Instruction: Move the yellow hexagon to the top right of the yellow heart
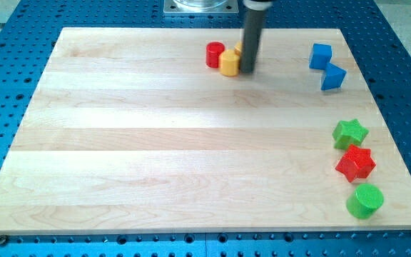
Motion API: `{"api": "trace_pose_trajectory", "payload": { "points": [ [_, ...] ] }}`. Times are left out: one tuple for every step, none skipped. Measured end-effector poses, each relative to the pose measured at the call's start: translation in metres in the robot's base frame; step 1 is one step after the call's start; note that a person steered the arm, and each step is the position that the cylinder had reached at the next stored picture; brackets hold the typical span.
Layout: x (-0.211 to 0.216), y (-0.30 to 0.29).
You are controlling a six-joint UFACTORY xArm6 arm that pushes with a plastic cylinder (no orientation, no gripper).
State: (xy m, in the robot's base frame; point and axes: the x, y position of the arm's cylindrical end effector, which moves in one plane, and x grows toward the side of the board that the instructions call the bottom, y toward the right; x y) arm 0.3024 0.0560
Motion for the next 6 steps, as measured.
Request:
{"api": "trace_pose_trajectory", "payload": {
  "points": [
    [0.000, -0.002],
    [0.000, 0.049],
    [-0.001, 0.091],
    [-0.040, 0.087],
    [-0.050, 0.035],
    [-0.038, -0.001]
  ]
}}
